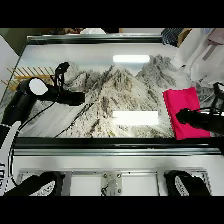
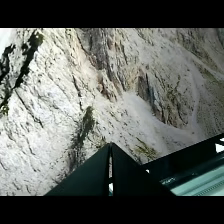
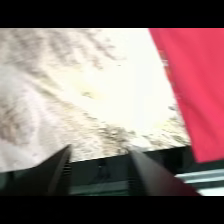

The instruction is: Fold the clothes and pants, and hang the long-sleeved shirts on hangers.

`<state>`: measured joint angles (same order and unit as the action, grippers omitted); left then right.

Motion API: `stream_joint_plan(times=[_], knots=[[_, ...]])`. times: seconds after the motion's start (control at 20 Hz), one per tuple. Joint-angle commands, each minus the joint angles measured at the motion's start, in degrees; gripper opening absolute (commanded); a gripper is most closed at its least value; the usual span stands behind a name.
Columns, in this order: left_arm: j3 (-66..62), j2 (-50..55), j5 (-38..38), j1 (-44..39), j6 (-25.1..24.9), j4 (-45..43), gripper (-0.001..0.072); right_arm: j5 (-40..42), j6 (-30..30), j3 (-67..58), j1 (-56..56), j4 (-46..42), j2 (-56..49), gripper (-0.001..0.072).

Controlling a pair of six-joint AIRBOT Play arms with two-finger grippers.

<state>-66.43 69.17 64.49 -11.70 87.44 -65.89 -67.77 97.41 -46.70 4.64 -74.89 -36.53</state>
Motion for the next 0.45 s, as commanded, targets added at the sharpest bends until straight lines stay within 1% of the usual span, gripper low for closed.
stream_joint_plan(times=[0.0, 0.05, 0.15, 0.4], knots=[[2.08, 0.0, -0.46, -0.02, 0.02, -0.04, 0.0009, 3.1, -0.15, 0.66, -10.8, 2.05, 0.46, 0.0051], [2.47, -0.02, -0.57, -0.02, 0.02, -0.02, 0.0009, 3.32, -0.13, 0.66, -12.61, 2.05, -0.04, 0.0015], [3.52, -0.02, -0.63, -0.02, 0.0, -0.04, 0.0008, 3.28, -0.13, 0.68, -14.34, 2.1, -0.63, 0.0015], [5.75, -0.02, -0.48, -0.02, 0.02, -0.04, 0.0008, 3.21, -0.11, 0.68, -14.49, 2.1, -0.63, 0.0015]])
